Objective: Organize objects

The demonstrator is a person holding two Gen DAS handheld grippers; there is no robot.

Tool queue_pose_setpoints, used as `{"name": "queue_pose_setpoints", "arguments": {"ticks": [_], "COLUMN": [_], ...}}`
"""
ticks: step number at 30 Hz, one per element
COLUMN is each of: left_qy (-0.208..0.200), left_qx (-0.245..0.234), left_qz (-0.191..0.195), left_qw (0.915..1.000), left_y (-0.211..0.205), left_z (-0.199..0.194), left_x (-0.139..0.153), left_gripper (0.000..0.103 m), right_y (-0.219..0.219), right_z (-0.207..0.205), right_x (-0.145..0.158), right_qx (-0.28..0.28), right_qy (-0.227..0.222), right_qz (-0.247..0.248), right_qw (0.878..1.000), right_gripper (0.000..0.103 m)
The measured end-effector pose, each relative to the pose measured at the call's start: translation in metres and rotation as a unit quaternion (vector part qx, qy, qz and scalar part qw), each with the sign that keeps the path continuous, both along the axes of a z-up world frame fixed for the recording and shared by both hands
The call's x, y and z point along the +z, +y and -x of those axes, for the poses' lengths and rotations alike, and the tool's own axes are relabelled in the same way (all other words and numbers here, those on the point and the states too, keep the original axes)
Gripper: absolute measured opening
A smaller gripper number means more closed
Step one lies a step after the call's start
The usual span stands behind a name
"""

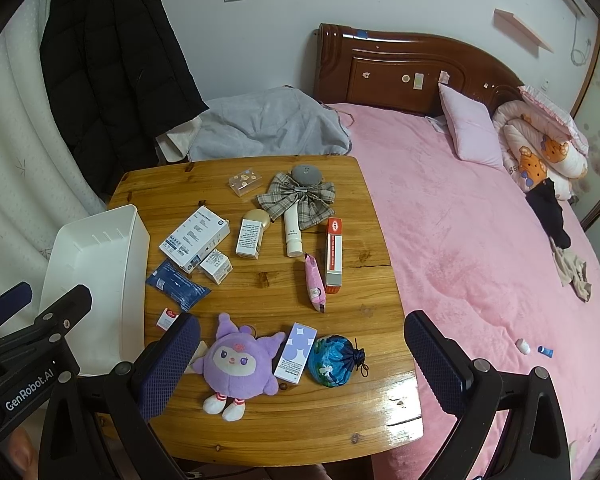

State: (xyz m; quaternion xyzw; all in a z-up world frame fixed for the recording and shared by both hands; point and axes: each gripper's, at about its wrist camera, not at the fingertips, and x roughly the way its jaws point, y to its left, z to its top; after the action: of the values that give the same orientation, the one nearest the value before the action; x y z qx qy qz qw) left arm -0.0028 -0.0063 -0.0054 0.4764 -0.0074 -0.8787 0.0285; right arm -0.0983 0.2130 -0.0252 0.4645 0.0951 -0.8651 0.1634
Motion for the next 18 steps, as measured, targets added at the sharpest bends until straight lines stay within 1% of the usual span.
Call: {"name": "queue_pose_setpoints", "arguments": {"ticks": [18], "left_qy": [-0.002], "left_qx": [0.004], "left_qz": [0.007], "left_qw": [1.0000], "left_y": [0.0018], "left_z": [-0.0029], "left_x": [-0.0046], "left_gripper": [0.087], "right_y": [-0.0006], "right_z": [-0.0008], "right_x": [0.0007], "right_qx": [-0.001], "right_qy": [0.000], "right_qz": [0.000], "right_qw": [1.000], "right_gripper": [0.102]}}
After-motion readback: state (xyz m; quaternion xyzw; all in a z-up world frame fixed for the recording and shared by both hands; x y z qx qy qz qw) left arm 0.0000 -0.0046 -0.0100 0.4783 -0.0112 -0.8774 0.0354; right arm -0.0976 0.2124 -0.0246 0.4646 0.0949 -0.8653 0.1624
